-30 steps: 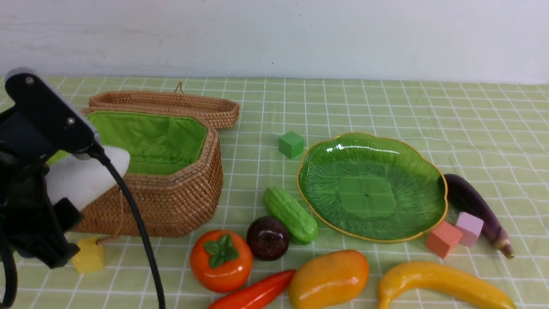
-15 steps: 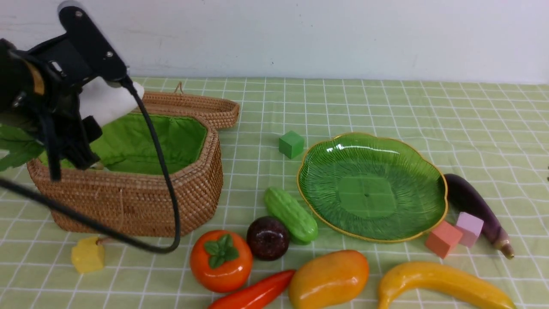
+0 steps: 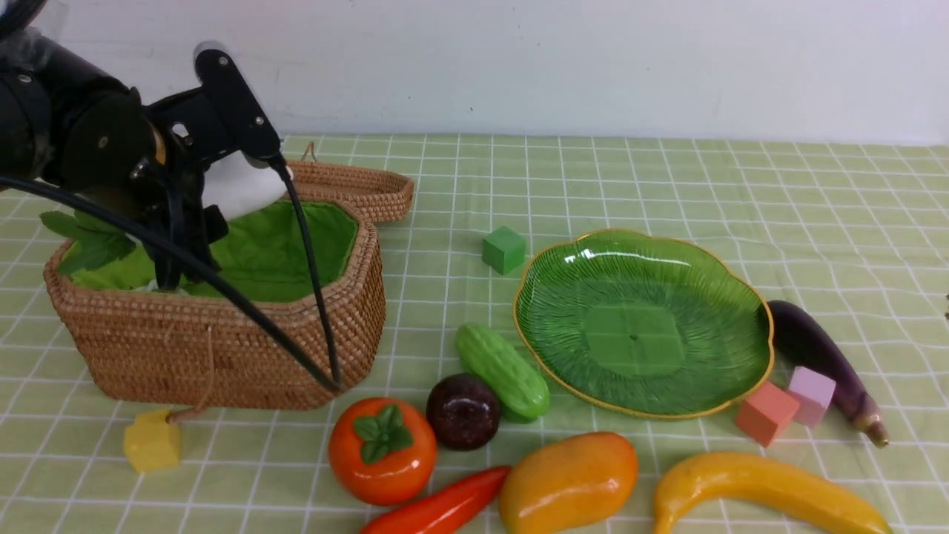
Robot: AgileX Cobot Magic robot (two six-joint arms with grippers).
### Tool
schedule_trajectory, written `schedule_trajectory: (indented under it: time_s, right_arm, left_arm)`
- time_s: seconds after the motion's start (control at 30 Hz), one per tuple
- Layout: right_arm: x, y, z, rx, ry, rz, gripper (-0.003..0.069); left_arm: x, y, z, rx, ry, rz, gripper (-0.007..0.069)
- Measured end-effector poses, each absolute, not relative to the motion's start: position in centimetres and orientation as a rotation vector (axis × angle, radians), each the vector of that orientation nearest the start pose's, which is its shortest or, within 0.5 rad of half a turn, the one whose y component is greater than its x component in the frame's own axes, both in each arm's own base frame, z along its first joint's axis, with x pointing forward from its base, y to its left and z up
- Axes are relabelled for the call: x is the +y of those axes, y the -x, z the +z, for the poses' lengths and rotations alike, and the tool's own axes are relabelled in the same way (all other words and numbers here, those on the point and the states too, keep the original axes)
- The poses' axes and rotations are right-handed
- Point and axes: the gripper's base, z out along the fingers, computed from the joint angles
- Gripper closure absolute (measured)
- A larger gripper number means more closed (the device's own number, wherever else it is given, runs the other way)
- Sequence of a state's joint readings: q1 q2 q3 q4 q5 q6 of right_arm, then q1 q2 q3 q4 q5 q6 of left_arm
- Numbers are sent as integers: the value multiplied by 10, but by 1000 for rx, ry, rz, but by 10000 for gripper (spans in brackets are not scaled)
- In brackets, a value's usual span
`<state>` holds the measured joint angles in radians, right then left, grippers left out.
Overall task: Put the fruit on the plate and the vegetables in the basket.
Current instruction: Take a daikon with your left arm and place it on the basket on the left, then grab a tomato with your left arm and place it on the plate on the right.
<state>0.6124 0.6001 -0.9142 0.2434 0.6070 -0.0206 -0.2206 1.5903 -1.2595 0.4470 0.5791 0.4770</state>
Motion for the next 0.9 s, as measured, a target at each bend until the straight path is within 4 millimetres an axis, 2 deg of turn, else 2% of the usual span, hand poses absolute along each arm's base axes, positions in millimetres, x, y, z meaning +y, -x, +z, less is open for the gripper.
schedule_trajectory:
  time_s: [0.4,0.8,0.9]
  right_arm:
    - [67,-75,417,1732,482,694,420]
    - [67,-75,417,1725,499,679,420]
    - [67,-74,416,1735,504,677,420]
  left_arm:
    - [-56,-352,304,2112,-1133,598,72]
    - [-57,-350,304,2140,-1113,571,71]
    - [-58,-343,310,2182,-1028,490,116]
